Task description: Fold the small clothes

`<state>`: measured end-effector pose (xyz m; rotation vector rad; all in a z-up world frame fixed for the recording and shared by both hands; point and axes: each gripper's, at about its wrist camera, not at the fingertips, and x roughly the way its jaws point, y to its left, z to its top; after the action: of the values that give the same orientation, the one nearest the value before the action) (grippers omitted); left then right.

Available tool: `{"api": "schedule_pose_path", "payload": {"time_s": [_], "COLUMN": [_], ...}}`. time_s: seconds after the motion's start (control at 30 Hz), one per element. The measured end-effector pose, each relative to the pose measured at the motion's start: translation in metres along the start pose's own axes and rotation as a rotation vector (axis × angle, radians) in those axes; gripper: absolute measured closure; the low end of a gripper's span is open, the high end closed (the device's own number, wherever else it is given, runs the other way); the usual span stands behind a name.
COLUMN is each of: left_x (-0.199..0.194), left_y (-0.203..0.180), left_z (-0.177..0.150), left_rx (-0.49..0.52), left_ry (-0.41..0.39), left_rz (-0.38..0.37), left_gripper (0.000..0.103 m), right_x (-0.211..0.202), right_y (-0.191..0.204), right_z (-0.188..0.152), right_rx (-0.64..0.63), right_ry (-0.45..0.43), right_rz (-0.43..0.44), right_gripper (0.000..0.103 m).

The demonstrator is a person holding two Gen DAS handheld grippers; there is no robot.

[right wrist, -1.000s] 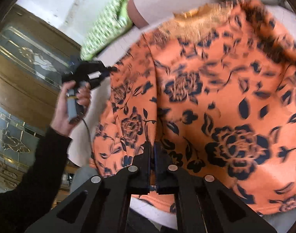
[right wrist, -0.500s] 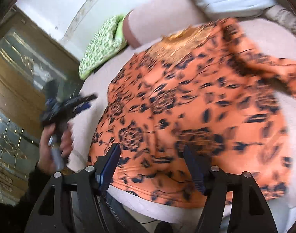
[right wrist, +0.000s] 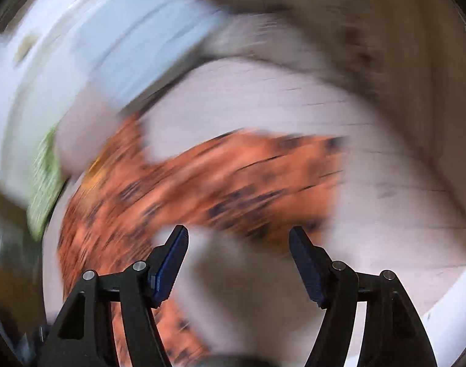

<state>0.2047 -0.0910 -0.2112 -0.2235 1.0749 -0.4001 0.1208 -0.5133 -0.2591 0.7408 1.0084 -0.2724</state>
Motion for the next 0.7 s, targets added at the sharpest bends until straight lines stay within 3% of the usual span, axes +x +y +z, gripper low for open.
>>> {"api": "schedule_pose_path", "payload": {"time_s": [0.1, 0.2, 0.27, 0.4, 0.47, 0.6, 0.7], "left_x": [0.004, 0.010, 0.012, 0.005, -0.004, -0.024, -0.035], "left_y": [-0.005, -0.009, -0.011, -0.010, -0.007, 0.009, 0.025], "left_z": [-0.005, -0.008, -0.009, -0.013, -0.015, -0.017, -0.017], "left_rx": [-0.008, -0.010, -0.007, -0.006, -0.010, -0.054, -0.103], "left_ry": [0.017, 0.033, 0.033, 0.021, 0.006, -0.028, -0.047], "left_rz": [-0.002, -0.007, -0.012, -0.025, -0.037, -0.065, -0.094], "left_gripper": [0.045, 0.045, 0.045, 0.045, 0.045, 0.045, 0.045], "right_x": [0.019, 0.030, 0.034, 0.029, 0.004, -0.065, -0.108], "right_y": [-0.032, -0.024, -0.010, -0.005, 0.003, 0.064, 0.130], "right_z": [0.014, 0.015, 0.013, 0.008, 0.000, -0.031, -0.070], "right_rx": [0.090, 0.039, -0.021, -0.012, -0.013, -0.133, -0.293], "right_ry": [0.010, -0.008, -0.004, 0.009, -0.032, -0.163, -0.239], "right_rz": [-0.039, -0.091, -0.168, -0.147, -0.101, 0.021, 0.082], "right_gripper": [0.034, 0.039, 0.092, 0.094, 0.095, 0.095, 0.095]}}
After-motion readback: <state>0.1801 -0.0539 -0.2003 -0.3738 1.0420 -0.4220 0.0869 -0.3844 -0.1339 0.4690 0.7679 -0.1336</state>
